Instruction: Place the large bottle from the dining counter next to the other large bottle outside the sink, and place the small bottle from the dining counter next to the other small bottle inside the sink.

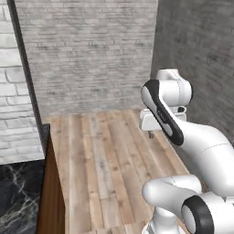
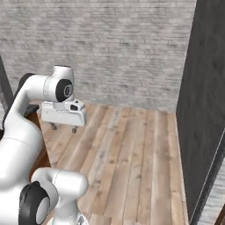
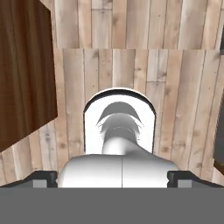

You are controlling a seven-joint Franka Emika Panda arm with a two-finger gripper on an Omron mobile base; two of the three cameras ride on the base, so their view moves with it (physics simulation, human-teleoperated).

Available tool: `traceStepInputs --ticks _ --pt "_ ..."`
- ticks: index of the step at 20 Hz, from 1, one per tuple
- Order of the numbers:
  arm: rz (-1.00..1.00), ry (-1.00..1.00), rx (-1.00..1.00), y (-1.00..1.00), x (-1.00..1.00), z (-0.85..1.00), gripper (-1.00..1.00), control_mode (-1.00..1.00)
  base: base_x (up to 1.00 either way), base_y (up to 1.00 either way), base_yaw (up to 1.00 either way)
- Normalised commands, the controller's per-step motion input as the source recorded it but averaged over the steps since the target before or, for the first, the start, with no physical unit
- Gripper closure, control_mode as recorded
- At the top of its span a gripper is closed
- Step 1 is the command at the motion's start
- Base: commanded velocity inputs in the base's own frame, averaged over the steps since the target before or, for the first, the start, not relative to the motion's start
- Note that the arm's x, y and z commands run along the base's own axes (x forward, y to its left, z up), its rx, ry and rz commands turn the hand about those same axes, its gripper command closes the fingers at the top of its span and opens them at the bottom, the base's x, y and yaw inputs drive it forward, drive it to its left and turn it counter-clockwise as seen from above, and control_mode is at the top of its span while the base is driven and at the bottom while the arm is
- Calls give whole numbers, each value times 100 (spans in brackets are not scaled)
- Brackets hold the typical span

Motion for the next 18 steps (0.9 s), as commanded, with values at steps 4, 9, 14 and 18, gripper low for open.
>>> traceStepInputs --ticks 4,9,14,18 --pt "0 0 0 0 0 0 -100 100 100 -23 30" --pt "0 0 0 0 0 0 -100 100 100 -38 29" --pt "0 0 0 0 0 0 -100 100 100 -41 32" --pt "0 0 0 0 0 0 -100 100 100 -34 33"
